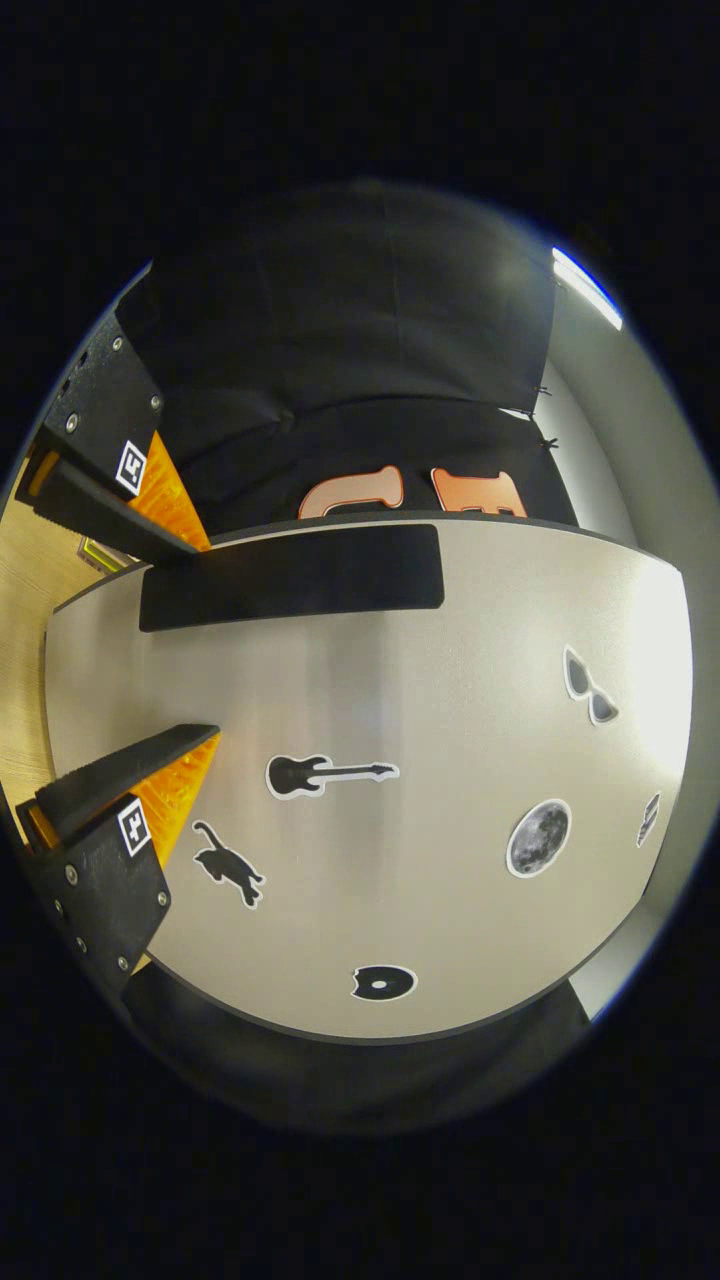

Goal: Open the shoe cabinet door, grab the shoes and put them into the shoe cabinet, then close the shoe cabinet door.

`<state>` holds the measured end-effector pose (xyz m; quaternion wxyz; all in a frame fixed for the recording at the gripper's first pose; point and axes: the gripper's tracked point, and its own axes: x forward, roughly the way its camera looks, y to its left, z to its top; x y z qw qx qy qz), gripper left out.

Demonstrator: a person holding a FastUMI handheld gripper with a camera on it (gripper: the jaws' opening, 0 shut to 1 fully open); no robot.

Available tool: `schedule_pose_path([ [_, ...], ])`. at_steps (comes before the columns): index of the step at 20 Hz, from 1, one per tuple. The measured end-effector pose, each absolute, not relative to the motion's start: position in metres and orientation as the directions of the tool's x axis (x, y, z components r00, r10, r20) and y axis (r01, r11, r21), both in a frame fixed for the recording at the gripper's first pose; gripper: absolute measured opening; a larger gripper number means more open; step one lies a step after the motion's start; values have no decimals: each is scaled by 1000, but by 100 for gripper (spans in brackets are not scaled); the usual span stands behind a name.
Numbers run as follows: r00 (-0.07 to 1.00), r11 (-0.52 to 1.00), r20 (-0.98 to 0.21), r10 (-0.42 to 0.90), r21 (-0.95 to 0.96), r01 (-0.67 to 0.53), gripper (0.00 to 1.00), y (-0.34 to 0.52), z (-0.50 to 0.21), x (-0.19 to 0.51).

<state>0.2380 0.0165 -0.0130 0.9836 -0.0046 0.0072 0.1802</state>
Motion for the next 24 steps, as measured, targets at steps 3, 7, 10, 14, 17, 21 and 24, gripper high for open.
schedule_pose_path([
  [3, 944, 944, 1, 331, -20, -331, 95, 17, -14, 240],
  [7, 952, 951, 27, 305, -50, -304, 95, 18, -16, 242],
  [10, 955, 955, 27, 294, -55, -292, 95, 18, -18, 243],
  [14, 951, 950, -12, 310, -43, -310, 95, 19, -25, 237],
  [17, 949, 949, 13, 314, -10, -314, 95, 14, -19, 214],
  [21, 958, 959, 23, 284, -2, -284, 95, -8, -13, 182],
  [24, 969, 969, 32, 246, -7, -246, 95, -32, -7, 154],
])
